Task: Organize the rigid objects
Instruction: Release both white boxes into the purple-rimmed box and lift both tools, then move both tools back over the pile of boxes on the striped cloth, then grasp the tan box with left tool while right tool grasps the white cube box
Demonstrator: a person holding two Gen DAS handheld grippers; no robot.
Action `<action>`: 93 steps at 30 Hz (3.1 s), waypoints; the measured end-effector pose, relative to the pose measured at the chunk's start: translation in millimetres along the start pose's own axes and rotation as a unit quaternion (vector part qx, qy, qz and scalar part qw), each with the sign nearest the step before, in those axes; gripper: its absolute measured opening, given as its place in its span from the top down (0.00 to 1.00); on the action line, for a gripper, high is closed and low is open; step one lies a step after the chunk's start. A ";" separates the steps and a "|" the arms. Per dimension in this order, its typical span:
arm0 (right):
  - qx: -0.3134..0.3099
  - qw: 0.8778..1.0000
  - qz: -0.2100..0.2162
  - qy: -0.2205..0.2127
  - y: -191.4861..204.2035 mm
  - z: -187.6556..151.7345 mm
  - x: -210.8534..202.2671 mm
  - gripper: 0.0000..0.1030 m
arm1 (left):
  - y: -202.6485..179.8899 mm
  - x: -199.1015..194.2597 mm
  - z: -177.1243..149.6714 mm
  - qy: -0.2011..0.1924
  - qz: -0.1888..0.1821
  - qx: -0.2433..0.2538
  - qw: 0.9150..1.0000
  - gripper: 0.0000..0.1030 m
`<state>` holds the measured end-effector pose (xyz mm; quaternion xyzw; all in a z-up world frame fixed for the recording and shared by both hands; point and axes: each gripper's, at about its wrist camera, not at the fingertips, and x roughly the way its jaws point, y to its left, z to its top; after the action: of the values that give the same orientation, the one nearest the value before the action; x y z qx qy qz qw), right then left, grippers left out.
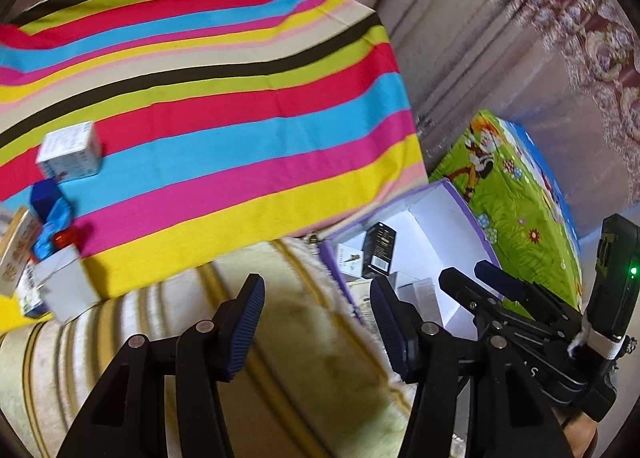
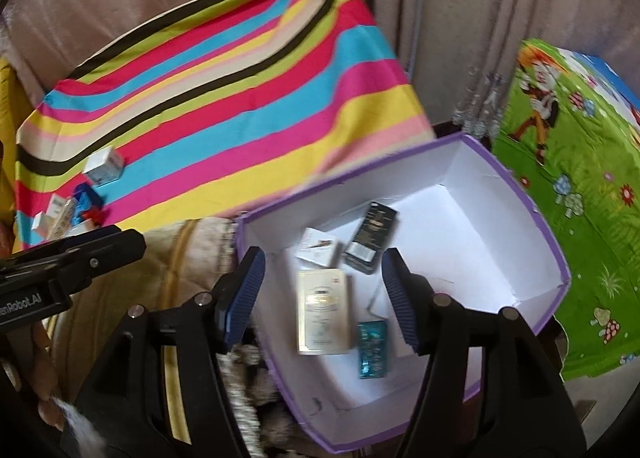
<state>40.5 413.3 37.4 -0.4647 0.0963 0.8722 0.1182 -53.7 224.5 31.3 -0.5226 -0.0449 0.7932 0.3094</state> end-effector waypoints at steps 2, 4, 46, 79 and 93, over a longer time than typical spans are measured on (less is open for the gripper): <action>-0.009 1.000 0.007 0.001 10.1 0.6 -1.2 0.37 | 9.4 -7.5 -2.3 -0.008 0.002 -0.010 1.000 0.45; -0.022 1.000 0.016 0.000 22.1 0.8 -2.2 0.37 | 20.8 -16.1 -5.1 -0.016 0.005 -0.020 1.000 0.45; -0.231 0.958 0.149 0.087 239.6 -7.2 40.8 0.34 | 205.5 -88.6 -27.8 -0.053 0.096 -0.128 0.986 0.45; -0.236 0.939 0.201 0.150 283.2 11.0 101.2 0.48 | 216.4 -37.8 2.3 0.035 0.103 -0.041 0.993 0.84; -0.222 0.950 0.192 0.110 267.9 8.9 81.1 0.52 | 194.4 -64.2 -13.5 -0.010 0.065 -0.060 0.996 0.84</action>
<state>-89.5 169.8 -9.7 -0.5450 0.0000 0.8213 -0.1687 -111.5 30.1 -0.1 -0.5342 -0.0610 0.8126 0.2249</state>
